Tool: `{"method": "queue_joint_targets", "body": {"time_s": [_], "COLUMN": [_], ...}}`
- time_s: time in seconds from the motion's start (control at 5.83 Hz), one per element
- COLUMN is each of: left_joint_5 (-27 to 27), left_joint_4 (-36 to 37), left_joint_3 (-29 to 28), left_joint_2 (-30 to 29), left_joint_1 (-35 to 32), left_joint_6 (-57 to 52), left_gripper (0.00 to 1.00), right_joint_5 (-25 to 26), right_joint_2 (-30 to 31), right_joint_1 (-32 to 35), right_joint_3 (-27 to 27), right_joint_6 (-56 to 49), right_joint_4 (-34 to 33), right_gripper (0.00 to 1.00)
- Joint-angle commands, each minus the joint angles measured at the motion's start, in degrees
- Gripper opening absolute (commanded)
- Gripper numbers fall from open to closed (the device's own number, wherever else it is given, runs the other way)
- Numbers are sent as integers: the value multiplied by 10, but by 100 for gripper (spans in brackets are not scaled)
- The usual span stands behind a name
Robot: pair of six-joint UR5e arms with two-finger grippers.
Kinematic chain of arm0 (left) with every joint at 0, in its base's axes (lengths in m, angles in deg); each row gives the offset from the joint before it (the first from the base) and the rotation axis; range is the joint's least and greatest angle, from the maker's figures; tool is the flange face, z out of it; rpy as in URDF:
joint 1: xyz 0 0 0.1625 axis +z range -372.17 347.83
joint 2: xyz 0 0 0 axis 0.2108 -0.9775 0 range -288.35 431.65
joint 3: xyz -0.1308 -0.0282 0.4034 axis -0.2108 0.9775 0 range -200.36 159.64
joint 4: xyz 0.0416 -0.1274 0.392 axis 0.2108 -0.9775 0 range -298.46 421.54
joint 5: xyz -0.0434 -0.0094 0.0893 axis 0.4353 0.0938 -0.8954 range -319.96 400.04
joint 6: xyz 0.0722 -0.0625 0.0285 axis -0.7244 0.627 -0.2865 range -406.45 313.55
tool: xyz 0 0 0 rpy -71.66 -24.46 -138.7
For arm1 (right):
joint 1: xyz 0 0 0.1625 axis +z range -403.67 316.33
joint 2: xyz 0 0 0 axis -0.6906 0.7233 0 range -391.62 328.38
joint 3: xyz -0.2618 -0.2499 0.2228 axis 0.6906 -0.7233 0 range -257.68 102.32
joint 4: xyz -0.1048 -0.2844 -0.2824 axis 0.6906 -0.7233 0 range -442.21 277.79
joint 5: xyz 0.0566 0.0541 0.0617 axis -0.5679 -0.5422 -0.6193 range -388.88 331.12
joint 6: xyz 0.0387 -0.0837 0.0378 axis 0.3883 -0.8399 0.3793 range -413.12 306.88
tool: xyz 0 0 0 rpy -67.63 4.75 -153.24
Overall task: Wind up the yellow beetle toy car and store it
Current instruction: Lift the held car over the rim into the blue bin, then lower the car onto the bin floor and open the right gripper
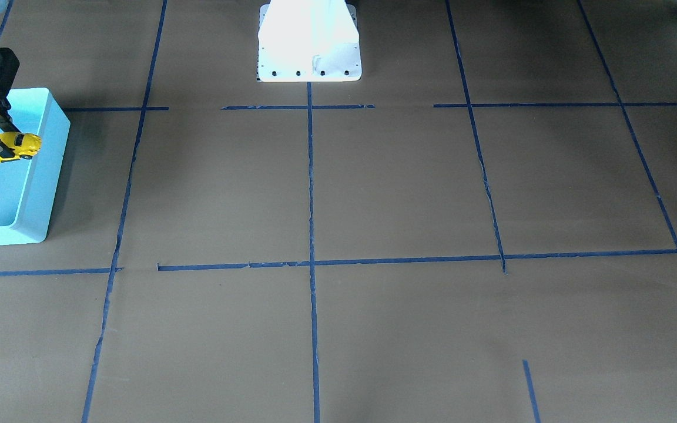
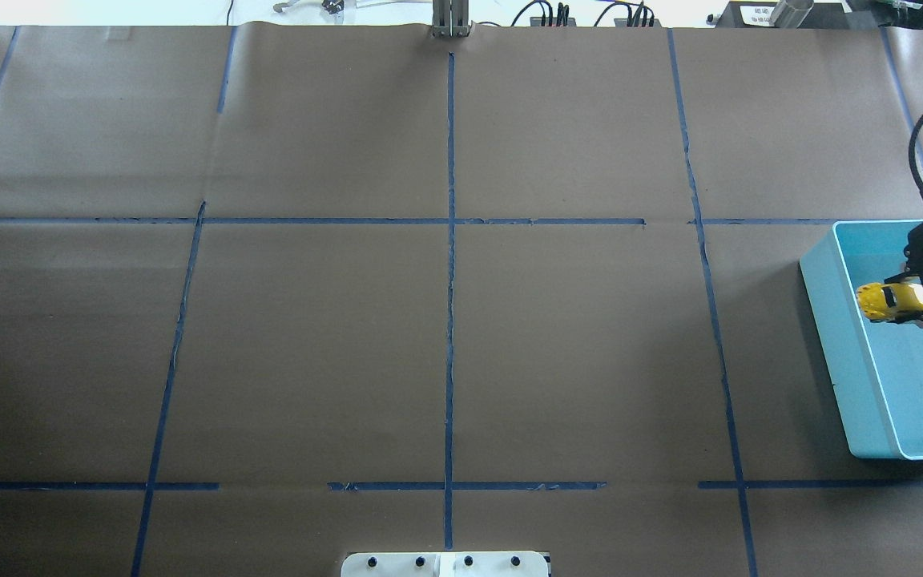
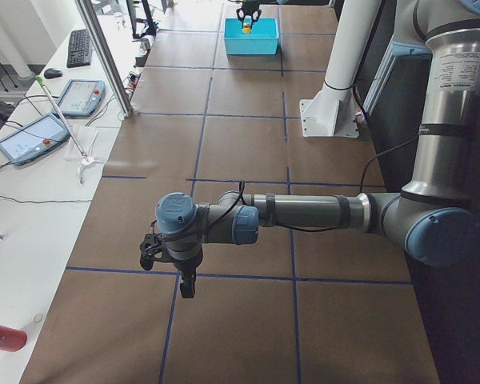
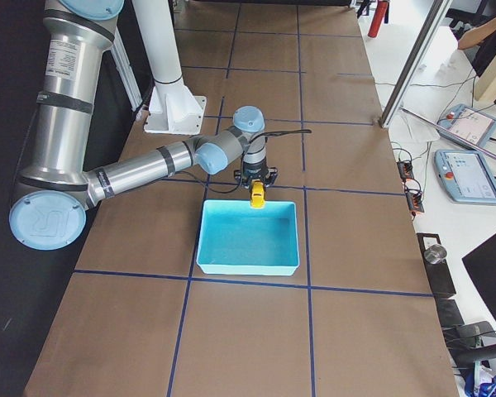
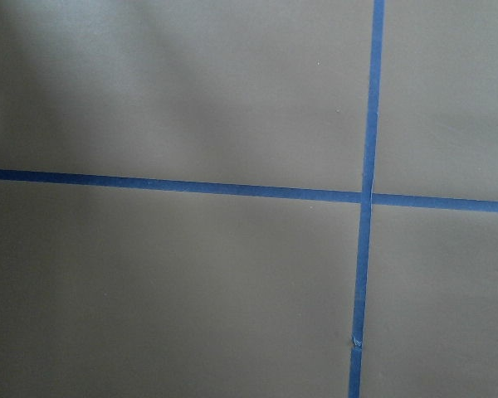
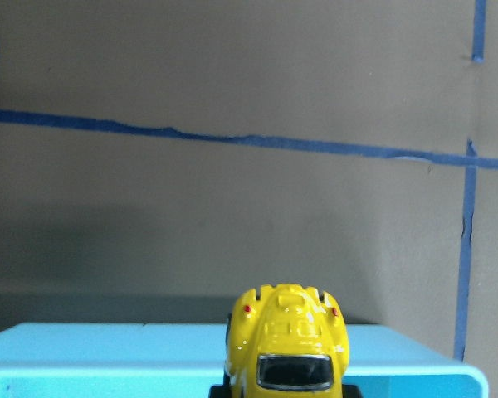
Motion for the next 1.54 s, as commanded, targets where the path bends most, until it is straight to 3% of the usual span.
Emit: {"method": "queue_joint_targets", "body": {"time_s": [0.0, 0.34, 0.69, 1.2, 1.37], "left_joint_5": [-1, -1, -1, -1, -1], "left_joint_4": [0, 0, 0, 0, 0], "left_joint_3": [0, -1, 0, 1, 1], "left_joint_2": [0, 0, 0, 0, 0], "left_joint_1": [0, 0, 0, 0, 0], "left_joint_6": [0, 0, 0, 0, 0], "left_gripper": [100, 100, 100, 100, 100], "right_joint_5": [16, 16, 15, 21, 28], "right_joint_2": [44, 31, 18, 5, 5], "right_joint_1": [9, 7, 4, -46, -46], "right_joint_3": [-35, -83, -177, -177, -177], "right_joint_6": [-39, -42, -14, 18, 14], "right_joint_4": [1, 10, 143, 162, 162], "right_gripper": [2, 2, 1, 2, 12]}}
